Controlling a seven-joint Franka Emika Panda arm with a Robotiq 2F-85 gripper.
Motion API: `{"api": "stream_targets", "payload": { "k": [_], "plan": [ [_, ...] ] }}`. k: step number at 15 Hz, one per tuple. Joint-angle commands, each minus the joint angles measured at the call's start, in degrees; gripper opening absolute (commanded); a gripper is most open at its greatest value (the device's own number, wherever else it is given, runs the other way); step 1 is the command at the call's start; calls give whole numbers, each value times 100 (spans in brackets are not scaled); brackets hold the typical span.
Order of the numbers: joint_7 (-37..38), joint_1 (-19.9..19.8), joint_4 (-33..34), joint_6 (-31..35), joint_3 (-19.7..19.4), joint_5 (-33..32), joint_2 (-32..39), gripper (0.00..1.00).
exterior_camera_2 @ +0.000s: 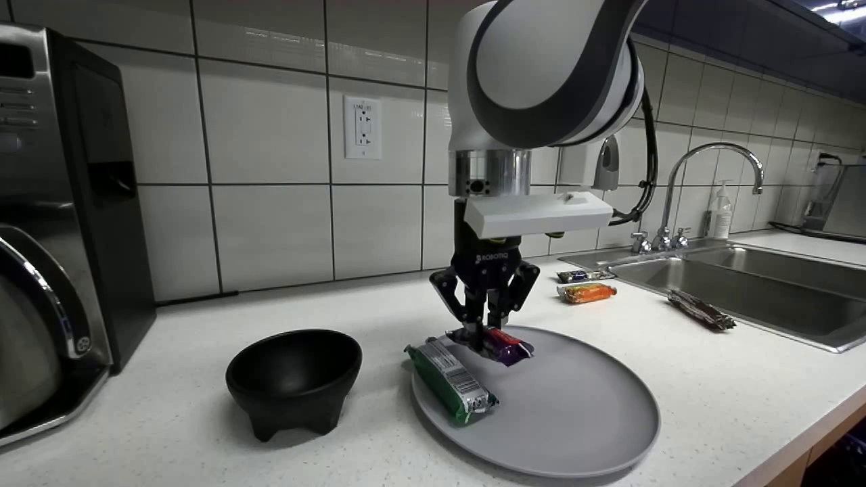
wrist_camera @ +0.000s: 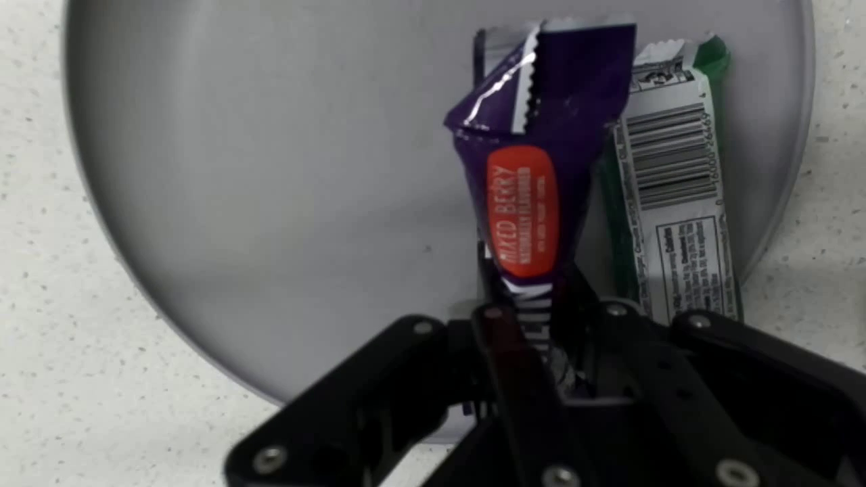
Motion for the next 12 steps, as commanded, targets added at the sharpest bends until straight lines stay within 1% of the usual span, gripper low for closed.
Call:
{"api": "stream_targets", "payload": {
  "k": [1,4,5,6,8,12],
  "plan": [
    [-104,-4,-87,65,68,-80,-84,5],
    [-96,-6,-72,34,69,-103,-81,5],
    [-103,-9,-66,8,68,-104,-80,29],
    [-96,-13,-65,7,66,-96,-83,47],
    [-95,-22,-68,10,62,-83,-93,61],
    [-77,-37,-74,6,40,-85,-150,91]
  ]
}}
